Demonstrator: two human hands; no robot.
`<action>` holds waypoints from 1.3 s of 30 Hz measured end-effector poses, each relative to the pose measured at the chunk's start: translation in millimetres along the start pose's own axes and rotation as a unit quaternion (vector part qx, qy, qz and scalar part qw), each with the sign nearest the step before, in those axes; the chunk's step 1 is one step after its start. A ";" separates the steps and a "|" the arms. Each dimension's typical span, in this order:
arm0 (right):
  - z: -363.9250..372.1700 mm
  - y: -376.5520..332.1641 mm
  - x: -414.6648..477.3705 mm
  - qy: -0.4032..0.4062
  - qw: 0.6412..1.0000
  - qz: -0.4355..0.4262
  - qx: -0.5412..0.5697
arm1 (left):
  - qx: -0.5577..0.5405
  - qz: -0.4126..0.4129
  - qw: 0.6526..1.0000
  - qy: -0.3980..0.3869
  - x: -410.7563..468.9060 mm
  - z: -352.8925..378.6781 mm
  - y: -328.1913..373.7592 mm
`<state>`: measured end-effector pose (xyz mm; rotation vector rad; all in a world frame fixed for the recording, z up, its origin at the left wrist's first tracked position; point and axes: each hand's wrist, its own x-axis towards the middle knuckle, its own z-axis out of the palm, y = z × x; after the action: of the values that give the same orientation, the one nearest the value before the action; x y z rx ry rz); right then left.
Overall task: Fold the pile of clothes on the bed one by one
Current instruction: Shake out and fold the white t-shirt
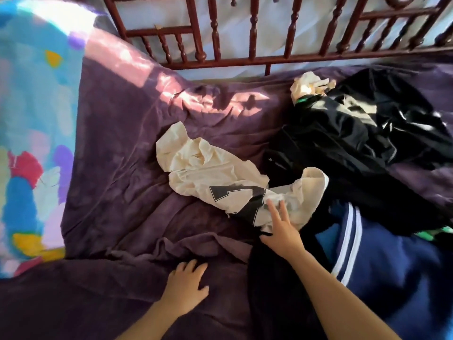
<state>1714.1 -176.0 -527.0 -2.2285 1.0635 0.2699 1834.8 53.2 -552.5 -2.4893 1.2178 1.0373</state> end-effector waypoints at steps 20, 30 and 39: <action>71.2 -28.4 -168.3 0.314 0.935 -0.135 -0.091 | -0.212 0.021 0.951 0.225 -73.2 20.5 28.9; 90.1 -44.7 -302.7 0.226 0.953 -0.143 -0.143 | -0.045 0.119 0.963 0.238 -207.2 51.4 23.6; 55.1 -149.5 -383.0 0.246 0.927 -0.218 -0.182 | -0.092 0.127 0.951 0.268 -284.4 7.9 -44.6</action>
<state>1582.6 166.1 -332.8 -2.8905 0.7558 -0.3314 1744.7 262.7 -376.7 -2.9345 1.6924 0.5438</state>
